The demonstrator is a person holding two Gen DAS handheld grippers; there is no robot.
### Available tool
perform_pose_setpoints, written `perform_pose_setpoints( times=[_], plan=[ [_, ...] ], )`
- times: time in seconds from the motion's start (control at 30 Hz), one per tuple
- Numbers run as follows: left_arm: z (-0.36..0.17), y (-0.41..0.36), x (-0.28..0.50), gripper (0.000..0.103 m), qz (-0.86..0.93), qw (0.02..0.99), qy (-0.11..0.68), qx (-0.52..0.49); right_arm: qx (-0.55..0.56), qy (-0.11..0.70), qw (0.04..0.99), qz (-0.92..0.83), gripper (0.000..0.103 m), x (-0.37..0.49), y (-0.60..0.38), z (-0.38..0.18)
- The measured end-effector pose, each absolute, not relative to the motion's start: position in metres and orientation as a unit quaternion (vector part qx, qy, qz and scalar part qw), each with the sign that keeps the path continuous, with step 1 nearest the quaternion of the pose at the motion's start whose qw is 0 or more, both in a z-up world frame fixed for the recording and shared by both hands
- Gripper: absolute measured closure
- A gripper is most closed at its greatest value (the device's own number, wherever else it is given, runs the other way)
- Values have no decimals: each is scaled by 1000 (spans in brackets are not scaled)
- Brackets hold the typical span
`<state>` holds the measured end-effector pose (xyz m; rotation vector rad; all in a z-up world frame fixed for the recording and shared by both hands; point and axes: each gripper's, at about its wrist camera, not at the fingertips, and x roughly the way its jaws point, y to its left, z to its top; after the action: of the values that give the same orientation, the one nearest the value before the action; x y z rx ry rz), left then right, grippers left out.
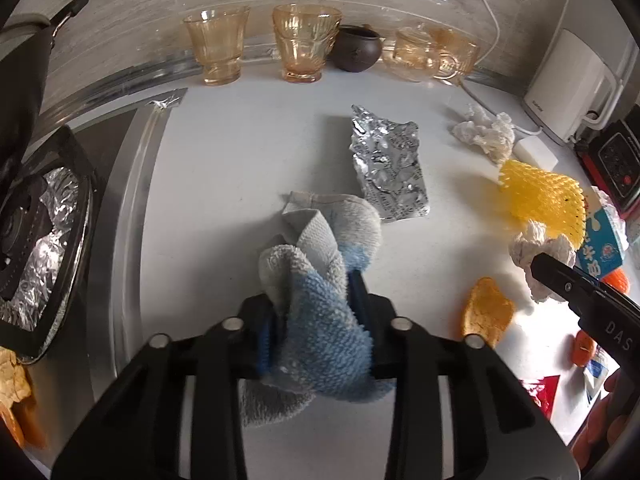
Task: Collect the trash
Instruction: 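Grasp the blue-white towel with the left tool while the right tool grasps the white tissue, then drop the towel from the left tool while the right tool drops the tissue into the green basket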
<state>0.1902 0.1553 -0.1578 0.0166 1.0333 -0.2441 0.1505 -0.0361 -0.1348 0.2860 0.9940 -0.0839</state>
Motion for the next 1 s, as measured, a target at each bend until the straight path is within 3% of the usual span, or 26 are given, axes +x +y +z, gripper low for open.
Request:
perform_pose_setpoints(
  times=[0.33,0.63,1.0],
  plan=[
    [-115,160,161,77,-134,876,463,14,134,434,891,-16,69,123,-33,-94],
    [-67,127,63,77,-218,852,472,52,100,428,898,-23,69,11,-62,-42],
    [-98,24,-85,75,-312,783,535,66,98,499,860,-25,69,-136,-127,-72]
  ],
)
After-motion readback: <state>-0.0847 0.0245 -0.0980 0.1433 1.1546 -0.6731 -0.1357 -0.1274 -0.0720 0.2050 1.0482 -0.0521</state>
